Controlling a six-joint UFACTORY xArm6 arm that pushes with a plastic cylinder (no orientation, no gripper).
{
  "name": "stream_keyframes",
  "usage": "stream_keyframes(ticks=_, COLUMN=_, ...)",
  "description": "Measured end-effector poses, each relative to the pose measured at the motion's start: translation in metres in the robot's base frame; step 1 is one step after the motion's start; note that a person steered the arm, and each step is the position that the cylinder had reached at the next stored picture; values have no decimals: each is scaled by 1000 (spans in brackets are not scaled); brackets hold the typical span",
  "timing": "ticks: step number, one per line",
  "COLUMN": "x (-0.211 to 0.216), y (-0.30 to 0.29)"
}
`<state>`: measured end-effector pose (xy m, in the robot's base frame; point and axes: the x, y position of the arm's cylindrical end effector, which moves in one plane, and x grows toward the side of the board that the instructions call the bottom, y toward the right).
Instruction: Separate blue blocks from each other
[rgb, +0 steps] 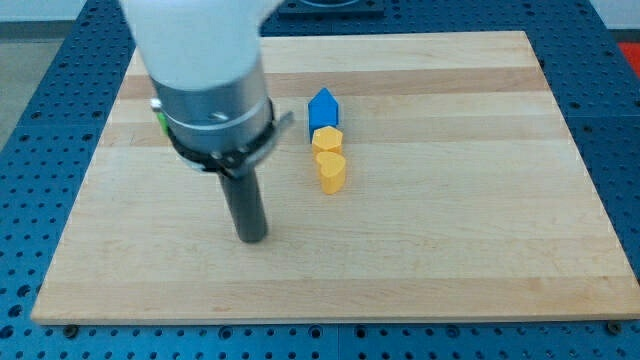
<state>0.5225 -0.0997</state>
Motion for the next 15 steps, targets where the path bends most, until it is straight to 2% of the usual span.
stream_keyframes(ticks=2, x=-179, y=-7)
stream_keyframes(ticks=3, x=-218, y=24)
stream_keyframes(ticks=4, x=-232, y=80)
stream_keyframes(ticks=5, x=-212, y=90)
stream_keyframes(ticks=7, x=-208, y=33)
stream_keyframes(ticks=8, x=-208, y=26)
stream_keyframes(ticks=12, x=-158, y=128)
stream_keyframes(ticks=14, x=-137, y=144)
stream_keyframes(ticks=15, x=-165, y=142)
